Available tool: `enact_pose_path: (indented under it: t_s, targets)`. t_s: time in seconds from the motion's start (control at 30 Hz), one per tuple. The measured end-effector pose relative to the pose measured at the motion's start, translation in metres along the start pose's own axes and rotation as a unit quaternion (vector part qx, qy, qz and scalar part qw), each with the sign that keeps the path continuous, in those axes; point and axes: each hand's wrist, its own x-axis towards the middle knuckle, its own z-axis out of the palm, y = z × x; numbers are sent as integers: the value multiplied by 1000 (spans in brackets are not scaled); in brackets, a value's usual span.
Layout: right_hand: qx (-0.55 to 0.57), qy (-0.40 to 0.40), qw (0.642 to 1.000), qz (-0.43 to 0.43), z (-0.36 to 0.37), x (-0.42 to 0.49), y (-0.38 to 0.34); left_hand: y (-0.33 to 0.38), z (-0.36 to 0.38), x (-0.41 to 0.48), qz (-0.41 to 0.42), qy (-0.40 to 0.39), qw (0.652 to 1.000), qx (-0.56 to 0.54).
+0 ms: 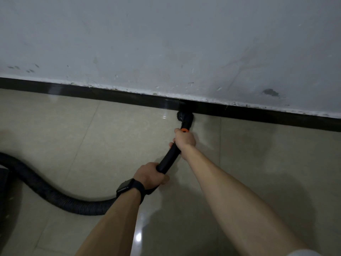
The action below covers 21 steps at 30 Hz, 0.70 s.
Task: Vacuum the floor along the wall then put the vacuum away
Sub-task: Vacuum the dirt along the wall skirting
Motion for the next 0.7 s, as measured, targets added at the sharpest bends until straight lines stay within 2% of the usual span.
enact_pose_path:
  t_s: [0.23,0.43,0.57,0.7]
  targets:
    - [12,36,999,11,-33,-2,12,22,8,-5,-2,-28,999,25]
    - [86,80,993,26,-80,-14,25,49,21,-6,0,-89,993,79]
    - [177,103,979,22,-96,-35,47,51,23,-8,-29,-167,975,145]
    - [255,67,963,51,-94,-64,73,38,17,-15,-70,-218,944,239]
